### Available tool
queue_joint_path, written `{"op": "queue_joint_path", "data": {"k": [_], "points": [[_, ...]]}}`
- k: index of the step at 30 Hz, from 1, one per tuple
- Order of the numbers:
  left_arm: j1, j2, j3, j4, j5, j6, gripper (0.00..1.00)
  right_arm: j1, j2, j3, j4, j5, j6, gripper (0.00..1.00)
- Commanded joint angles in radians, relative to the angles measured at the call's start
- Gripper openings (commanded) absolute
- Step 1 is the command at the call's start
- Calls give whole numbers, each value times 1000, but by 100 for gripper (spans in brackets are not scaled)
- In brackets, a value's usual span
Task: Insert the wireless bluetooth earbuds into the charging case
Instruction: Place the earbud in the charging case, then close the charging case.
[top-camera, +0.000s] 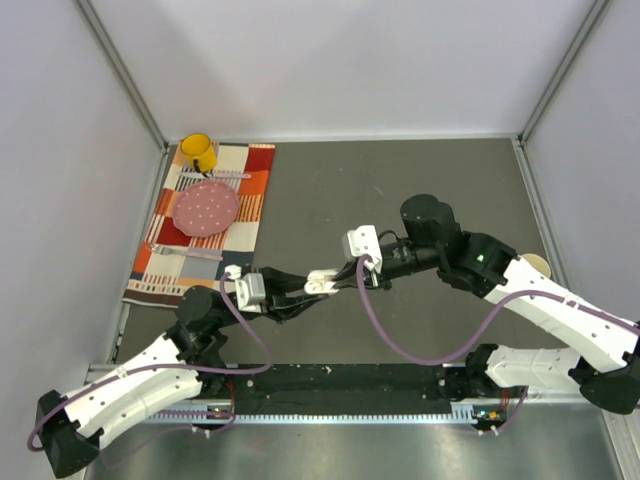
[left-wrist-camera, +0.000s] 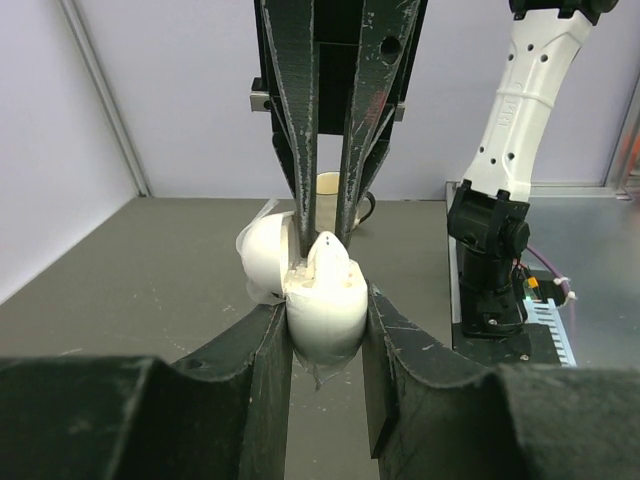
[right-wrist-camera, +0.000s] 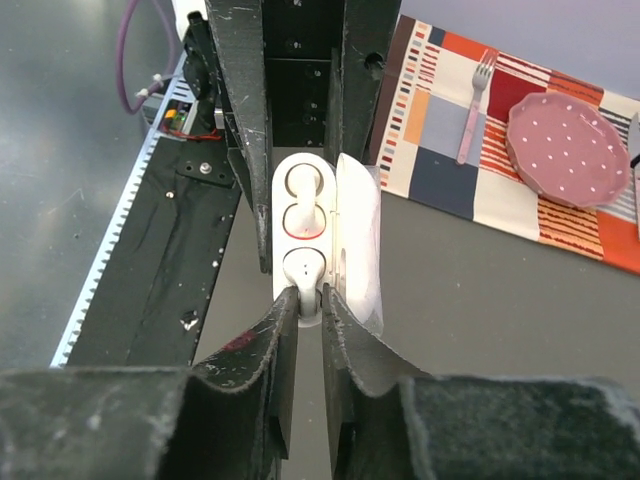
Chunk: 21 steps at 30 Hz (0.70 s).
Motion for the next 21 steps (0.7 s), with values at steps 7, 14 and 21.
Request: {"op": "queue_joint_path", "data": {"k": [7,14,21], "points": [[-2,-8,36,84,-3,-4,0,8,-50,46,7,73,-14,33],[-2,-14,29,76,-14,-5,0,7,-101,16,63,89,14,37],[-2,-19,28,62,-32,-1,0,7,-185,-53,187,137,60,43]]}}
